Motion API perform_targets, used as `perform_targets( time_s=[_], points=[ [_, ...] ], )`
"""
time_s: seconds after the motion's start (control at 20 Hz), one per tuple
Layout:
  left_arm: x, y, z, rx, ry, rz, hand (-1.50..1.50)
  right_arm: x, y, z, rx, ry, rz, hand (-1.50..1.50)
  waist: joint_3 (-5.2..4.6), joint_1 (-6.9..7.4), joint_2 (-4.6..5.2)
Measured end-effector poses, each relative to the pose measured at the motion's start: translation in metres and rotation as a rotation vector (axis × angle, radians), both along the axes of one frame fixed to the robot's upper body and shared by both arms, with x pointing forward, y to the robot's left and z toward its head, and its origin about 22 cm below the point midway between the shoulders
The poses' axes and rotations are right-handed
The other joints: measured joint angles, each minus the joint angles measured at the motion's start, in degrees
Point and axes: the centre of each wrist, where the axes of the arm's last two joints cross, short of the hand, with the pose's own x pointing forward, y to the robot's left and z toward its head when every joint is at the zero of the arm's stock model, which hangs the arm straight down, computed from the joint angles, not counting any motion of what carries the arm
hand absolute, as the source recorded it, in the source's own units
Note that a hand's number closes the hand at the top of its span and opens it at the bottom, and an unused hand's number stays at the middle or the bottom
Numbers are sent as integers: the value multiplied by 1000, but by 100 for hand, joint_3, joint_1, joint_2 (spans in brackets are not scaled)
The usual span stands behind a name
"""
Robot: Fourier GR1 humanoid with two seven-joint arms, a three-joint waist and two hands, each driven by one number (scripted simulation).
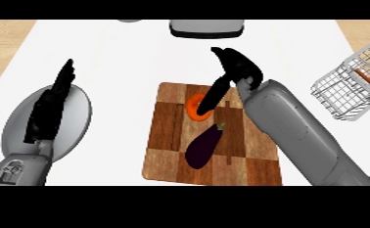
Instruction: Pick the squash from the cutting board and place it in the tiered basket
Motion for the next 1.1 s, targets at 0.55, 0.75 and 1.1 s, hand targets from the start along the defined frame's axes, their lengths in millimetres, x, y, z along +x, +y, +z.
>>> perform_targets(
  time_s=[0.55, 0.75, 1.1],
  points=[
    [1, 4, 2, -3, 2, 8, 0, -18, 16, -23, -80, 5, 53, -150, 2, -38, -9],
    [-3, 1, -3, 3, 5, 10, 0, -21, 19, -29, -126, -14, 55, -150, 1, -35, -8],
    [3, 3, -2, 4, 3, 11, 0, -26, 28, -28, -161, -41, 75, -150, 1, -40, -8]
  ],
)
